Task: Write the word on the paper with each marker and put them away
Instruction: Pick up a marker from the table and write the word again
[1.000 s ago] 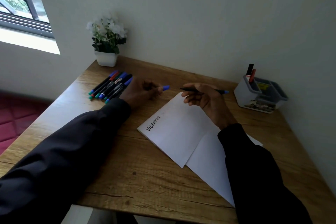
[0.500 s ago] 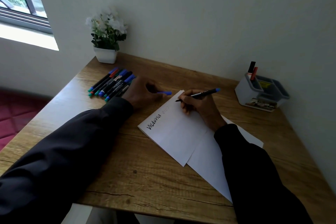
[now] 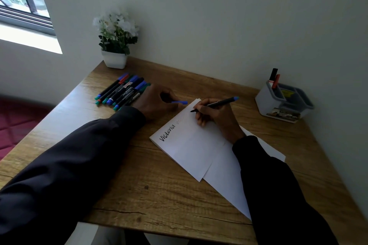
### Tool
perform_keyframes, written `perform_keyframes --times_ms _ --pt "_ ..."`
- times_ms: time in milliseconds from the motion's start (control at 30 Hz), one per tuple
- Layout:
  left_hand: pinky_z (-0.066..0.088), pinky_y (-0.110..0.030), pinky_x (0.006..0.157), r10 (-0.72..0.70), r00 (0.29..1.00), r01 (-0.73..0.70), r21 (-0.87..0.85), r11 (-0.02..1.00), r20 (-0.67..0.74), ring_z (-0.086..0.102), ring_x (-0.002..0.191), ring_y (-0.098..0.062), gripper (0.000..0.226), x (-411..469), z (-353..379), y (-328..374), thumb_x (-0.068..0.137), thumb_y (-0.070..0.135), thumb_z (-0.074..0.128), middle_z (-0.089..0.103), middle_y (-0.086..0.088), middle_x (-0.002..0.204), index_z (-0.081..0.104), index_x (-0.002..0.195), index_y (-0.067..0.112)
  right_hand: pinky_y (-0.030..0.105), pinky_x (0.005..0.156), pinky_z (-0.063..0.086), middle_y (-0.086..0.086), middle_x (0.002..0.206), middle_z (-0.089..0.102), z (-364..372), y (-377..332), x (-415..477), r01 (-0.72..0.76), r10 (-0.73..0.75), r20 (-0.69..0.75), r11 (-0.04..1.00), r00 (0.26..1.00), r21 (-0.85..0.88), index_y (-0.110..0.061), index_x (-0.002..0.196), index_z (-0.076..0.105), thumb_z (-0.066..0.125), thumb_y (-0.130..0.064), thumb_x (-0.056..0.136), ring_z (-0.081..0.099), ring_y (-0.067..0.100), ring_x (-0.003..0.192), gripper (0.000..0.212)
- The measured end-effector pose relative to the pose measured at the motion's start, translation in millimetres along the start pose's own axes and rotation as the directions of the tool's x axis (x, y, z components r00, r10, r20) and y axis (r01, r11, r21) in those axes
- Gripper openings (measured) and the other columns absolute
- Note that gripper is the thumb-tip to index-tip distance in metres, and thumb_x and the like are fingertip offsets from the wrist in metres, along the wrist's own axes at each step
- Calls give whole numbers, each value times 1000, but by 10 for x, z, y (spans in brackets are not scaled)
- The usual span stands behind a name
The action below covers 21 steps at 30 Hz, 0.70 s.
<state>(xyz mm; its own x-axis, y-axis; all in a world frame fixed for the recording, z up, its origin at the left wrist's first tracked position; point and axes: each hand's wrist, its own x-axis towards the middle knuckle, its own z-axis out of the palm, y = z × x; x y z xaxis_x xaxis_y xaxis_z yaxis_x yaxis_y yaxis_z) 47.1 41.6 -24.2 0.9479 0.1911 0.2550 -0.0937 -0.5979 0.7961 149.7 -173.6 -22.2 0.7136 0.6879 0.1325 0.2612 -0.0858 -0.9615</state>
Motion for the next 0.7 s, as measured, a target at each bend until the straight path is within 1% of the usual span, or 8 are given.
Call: perform_keyframes --times_ms 100,200,333,467,633,700 --pt "52 -11 69 -14 1000 14 -44 999 -9 65 80 3 5 -2 4 18 85 29 74 70 11 88 70 87 30 31 59 57 21 77 71 -5 -10 -6 -1 1 -3 1000 1000 12 7 96 71 65 -2 96 66 31 62 11" --pt "54 -14 71 -22 1000 22 -50 999 -6 66 83 1 5 1 3 20 85 32 73 71 11 91 70 89 32 31 58 57 19 77 72 -2 -11 -6 -4 4 0 1000 1000 6 4 95 72 65 -2 96 66 30 62 9" --pt "53 -10 70 -16 1000 16 -35 999 1 66 82 1 11 -2 3 15 84 24 75 71 10 92 71 94 24 30 56 57 16 73 72 6 -11 -10 15 -15 -9 1000 1000 -28 -2 91 73 67 -3 95 66 26 58 7" --pt "52 -10 69 -18 1000 19 -19 1000 14 67 82 1 14 0 15 11 83 20 76 71 9 92 74 96 15 28 55 56 13 71 71 11 -9 -16 14 -14 1 999 1000 -52 -3 91 72 67 -4 95 65 23 56 6" --pt "55 -14 71 -14 999 14 -8 1000 30 68 82 -1 12 9 11 3 83 19 76 72 7 91 75 93 13 27 54 55 10 69 70 13 -23 -17 1 0 15 999 1000 -54 -4 89 70 66 -3 96 64 21 55 8" --pt "55 -14 71 -13 999 13 6 1000 35 68 81 -1 10 8 12 6 83 18 77 72 6 90 75 92 14 27 54 55 11 69 70 15 -32 -18 1 0 18 999 1000 -49 -4 89 70 66 -3 96 64 21 55 8"
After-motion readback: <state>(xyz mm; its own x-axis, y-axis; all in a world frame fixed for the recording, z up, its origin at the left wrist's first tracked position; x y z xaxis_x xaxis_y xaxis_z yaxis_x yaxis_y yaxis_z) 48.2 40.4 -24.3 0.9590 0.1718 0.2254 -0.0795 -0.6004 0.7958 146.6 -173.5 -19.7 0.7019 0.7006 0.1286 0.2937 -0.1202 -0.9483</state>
